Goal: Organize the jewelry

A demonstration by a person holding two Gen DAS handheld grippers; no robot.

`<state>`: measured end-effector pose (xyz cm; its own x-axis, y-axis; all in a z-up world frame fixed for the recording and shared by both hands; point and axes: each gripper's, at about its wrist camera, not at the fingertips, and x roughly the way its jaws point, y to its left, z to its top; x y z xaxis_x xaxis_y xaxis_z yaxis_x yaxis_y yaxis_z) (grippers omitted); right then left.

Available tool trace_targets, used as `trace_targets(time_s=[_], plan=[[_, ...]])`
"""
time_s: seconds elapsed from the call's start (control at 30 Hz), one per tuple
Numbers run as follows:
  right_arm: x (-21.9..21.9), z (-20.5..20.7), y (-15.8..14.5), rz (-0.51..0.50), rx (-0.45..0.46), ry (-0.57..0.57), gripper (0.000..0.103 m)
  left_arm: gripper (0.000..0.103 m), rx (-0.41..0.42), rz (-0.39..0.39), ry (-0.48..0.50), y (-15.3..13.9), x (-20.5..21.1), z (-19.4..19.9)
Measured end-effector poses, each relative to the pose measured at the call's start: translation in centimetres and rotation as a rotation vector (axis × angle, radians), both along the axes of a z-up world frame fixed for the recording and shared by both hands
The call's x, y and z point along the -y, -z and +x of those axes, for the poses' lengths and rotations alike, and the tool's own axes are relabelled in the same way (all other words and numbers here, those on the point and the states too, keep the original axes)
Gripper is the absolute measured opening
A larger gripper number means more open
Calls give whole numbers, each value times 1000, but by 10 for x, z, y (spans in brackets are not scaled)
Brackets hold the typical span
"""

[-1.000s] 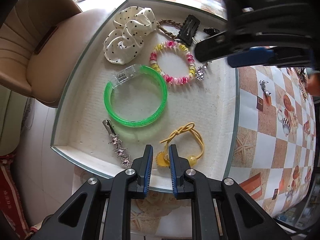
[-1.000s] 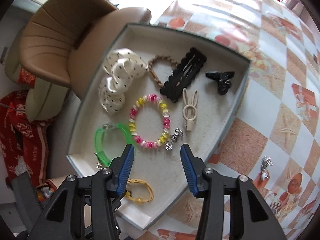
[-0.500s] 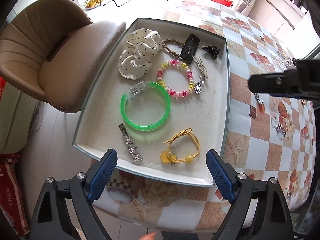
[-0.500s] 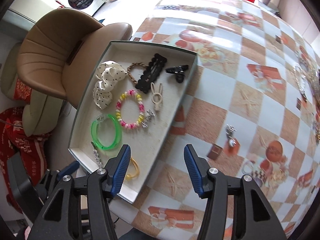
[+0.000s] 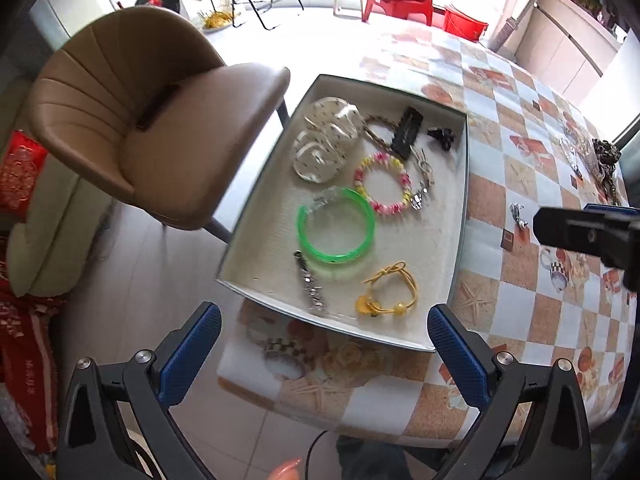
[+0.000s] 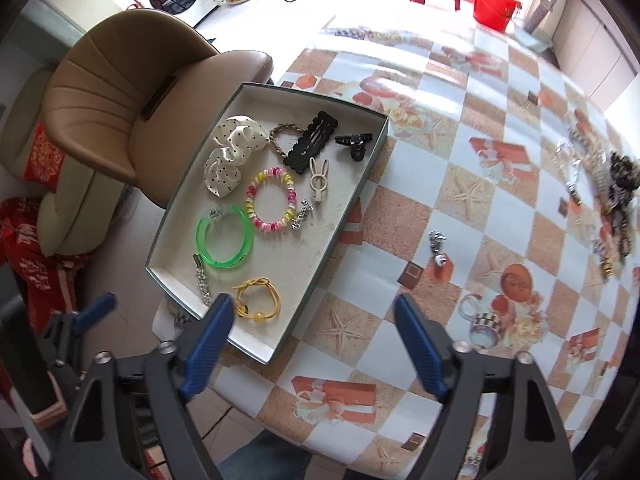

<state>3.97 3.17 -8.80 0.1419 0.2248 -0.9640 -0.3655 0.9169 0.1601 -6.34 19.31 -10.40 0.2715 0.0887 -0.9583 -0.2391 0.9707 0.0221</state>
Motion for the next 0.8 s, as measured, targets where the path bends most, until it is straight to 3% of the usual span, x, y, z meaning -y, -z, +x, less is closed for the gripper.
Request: trace_targets(time_s=[0.13,0.17,0.2,0.37,0.6,0.8], plan=[[-1,-9,-16,-25,40,-21,91,103,22,34,-20,-20,-3,-8],[-1,-11,-20,-23,52,-20,100,103,26,35,-26,-25,-4,-10],[0,-13,-25,-17,69,-19,102,103,30,35,-32,-30,-5,-12],[1,-20,-49,-24,128,-22,103,103,51,58,-68,-53,-7,-20],[-2,-29,-87,-28,175,-53,103,103,76,13,-135,-84,-16,-29],[-5,-37,-104,-28,217,-73,103,103,90,35,-169,-100,-16,-36]])
